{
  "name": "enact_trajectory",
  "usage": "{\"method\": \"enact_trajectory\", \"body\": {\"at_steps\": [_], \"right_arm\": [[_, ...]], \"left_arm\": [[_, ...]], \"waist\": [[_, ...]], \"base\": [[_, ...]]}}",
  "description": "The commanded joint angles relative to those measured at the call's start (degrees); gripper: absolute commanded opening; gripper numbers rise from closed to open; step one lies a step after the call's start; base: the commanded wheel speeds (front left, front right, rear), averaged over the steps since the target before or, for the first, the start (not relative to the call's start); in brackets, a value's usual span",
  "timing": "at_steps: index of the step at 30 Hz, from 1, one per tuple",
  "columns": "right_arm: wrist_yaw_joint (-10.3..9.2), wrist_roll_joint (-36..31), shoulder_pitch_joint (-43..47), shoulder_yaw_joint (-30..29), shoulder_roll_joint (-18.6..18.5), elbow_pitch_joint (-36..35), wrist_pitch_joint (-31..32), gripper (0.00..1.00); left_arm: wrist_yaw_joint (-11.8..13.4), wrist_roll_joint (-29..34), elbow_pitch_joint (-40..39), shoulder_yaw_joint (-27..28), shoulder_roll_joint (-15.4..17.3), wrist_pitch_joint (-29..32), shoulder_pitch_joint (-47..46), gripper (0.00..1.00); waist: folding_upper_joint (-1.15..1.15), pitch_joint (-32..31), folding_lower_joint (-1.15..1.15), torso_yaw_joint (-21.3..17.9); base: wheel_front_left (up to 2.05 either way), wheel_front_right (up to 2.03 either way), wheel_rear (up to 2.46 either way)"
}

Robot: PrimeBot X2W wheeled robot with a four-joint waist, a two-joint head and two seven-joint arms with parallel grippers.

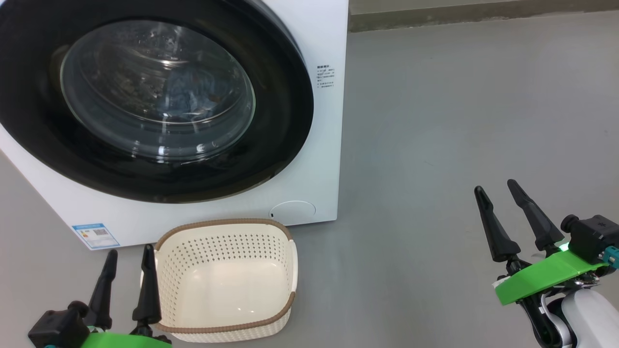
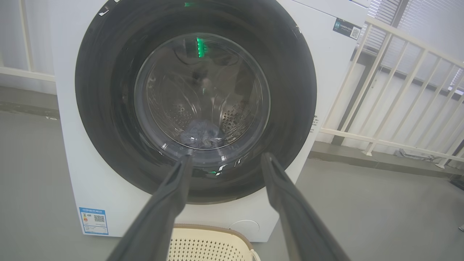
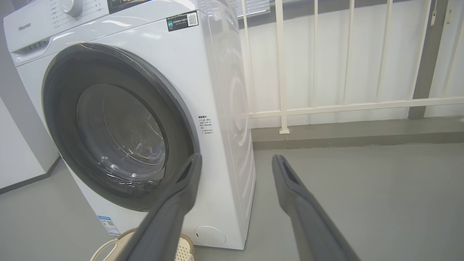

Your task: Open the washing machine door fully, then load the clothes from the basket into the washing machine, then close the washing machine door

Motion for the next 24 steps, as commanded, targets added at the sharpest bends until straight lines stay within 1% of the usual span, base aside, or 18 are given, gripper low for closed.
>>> {"method": "enact_trajectory", "body": {"at_steps": [1,24], "right_arm": [[-0.15,-0.7,0.3,0.3,-0.7,-1.1,-0.5,1.0],[-0.15,-1.1,0.1,0.6,-0.5,0.4,-0.5,1.0]], "left_arm": [[0.3,0.2,-1.8,1.7,1.3,-0.1,-0.7,1.0],[0.4,-0.2,-1.9,1.0,1.6,-0.3,-0.6,1.0]], "waist": [[0.0,0.0,0.0,0.1],[0.0,0.5,0.0,0.4]], "base": [[0.0,0.0,0.0],[0.0,0.0,0.0]]}}
